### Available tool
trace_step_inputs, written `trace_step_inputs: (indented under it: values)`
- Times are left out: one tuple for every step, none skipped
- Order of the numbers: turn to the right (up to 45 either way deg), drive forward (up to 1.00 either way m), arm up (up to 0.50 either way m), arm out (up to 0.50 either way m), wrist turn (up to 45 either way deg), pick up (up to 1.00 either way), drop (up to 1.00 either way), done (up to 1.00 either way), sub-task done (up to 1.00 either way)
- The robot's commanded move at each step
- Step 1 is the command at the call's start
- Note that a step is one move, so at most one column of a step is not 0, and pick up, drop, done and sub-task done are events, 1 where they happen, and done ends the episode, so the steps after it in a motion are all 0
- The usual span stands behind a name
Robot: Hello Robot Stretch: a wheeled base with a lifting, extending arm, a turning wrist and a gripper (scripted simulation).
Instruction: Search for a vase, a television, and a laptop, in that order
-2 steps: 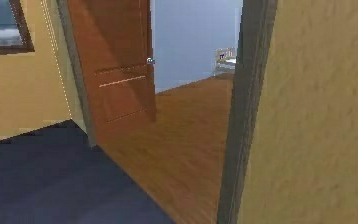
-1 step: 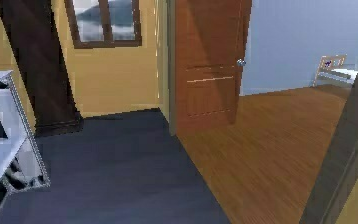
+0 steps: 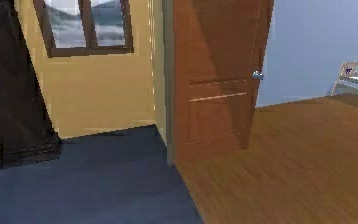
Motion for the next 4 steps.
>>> trace_step_inputs:
  values:
    - [36.0,0.0,0.0,0.0,0.0,0.0,0.0,0.0,0.0]
    - [0.0,1.0,0.0,0.0,0.0,0.0,0.0,0.0,0.0]
    - [6.0,0.0,0.0,0.0,0.0,0.0,0.0,0.0,0.0]
    - [0.0,0.4,0.0,0.0,0.0,0.0,0.0,0.0,0.0]
